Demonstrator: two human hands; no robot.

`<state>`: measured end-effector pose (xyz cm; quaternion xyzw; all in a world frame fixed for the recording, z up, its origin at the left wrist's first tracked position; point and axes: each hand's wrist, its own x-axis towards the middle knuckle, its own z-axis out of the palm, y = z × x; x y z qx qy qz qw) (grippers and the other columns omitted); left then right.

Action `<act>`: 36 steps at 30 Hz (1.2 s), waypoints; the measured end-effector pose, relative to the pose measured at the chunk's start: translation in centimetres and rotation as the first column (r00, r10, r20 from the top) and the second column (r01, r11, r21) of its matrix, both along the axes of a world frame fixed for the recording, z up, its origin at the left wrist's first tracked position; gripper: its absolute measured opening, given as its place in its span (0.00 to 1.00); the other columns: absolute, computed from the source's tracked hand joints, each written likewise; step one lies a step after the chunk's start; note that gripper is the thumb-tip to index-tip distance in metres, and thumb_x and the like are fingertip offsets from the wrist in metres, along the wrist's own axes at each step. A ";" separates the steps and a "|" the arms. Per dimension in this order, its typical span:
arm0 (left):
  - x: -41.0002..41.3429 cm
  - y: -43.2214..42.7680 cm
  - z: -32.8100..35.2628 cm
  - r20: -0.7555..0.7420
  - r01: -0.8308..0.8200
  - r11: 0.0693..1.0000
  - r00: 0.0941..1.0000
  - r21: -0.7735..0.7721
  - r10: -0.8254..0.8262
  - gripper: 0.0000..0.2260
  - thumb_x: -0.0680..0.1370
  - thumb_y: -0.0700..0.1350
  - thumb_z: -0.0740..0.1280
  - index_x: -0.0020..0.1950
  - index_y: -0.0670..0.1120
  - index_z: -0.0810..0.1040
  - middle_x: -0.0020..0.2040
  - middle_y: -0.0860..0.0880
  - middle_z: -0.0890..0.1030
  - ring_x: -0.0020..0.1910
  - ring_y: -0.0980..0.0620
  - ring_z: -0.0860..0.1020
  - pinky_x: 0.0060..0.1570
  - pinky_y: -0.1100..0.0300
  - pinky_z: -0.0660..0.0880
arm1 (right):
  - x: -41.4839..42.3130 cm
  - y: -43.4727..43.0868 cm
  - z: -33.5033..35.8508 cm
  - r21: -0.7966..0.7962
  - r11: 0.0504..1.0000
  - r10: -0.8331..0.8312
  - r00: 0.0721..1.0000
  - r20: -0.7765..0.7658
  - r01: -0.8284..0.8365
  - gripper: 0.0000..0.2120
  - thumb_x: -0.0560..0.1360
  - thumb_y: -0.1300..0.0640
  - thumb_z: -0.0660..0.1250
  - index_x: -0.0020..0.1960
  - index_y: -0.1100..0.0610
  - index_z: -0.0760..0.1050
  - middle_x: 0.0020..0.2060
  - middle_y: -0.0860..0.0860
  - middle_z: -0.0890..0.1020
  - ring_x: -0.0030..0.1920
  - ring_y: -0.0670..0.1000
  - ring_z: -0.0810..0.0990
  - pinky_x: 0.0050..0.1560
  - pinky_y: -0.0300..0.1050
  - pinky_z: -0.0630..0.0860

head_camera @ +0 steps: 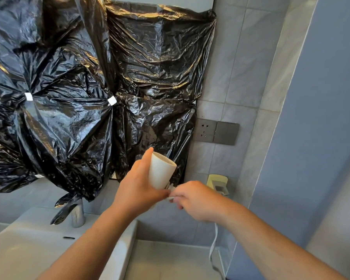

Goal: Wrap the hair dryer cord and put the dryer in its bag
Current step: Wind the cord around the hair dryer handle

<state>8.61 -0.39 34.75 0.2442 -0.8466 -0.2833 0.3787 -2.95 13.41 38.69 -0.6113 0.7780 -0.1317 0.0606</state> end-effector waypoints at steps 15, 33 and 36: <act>0.9 -0.7 1.0 -0.086 0.262 0.962 0.963 0.080 -0.255 0.38 0.57 0.52 0.82 0.63 0.63 0.70 0.56 0.55 0.76 0.55 0.54 0.76 0.44 0.62 0.74 | -1.9 0.0 -1.1 -0.134 0.980 -0.122 0.978 0.168 0.145 0.13 0.79 0.44 0.58 0.39 0.47 0.67 0.41 0.50 0.78 0.44 0.52 0.76 0.46 0.52 0.72; 1.1 0.5 1.4 0.177 0.014 0.939 0.983 -0.343 0.050 0.57 0.63 0.56 0.75 0.79 0.55 0.37 0.72 0.53 0.63 0.56 0.48 0.74 0.41 0.53 0.75 | -1.9 0.2 -0.4 -0.298 0.936 -0.067 0.927 0.368 0.186 0.10 0.79 0.50 0.61 0.39 0.48 0.70 0.34 0.46 0.73 0.36 0.45 0.68 0.39 0.45 0.67; 1.3 0.6 1.4 0.145 0.055 0.948 0.989 -0.314 -0.010 0.58 0.63 0.57 0.76 0.80 0.55 0.39 0.73 0.53 0.62 0.58 0.49 0.73 0.46 0.56 0.74 | -1.8 0.1 -0.6 -0.325 0.925 -0.041 0.904 0.425 0.195 0.09 0.78 0.51 0.62 0.38 0.47 0.72 0.35 0.47 0.74 0.36 0.46 0.69 0.40 0.47 0.68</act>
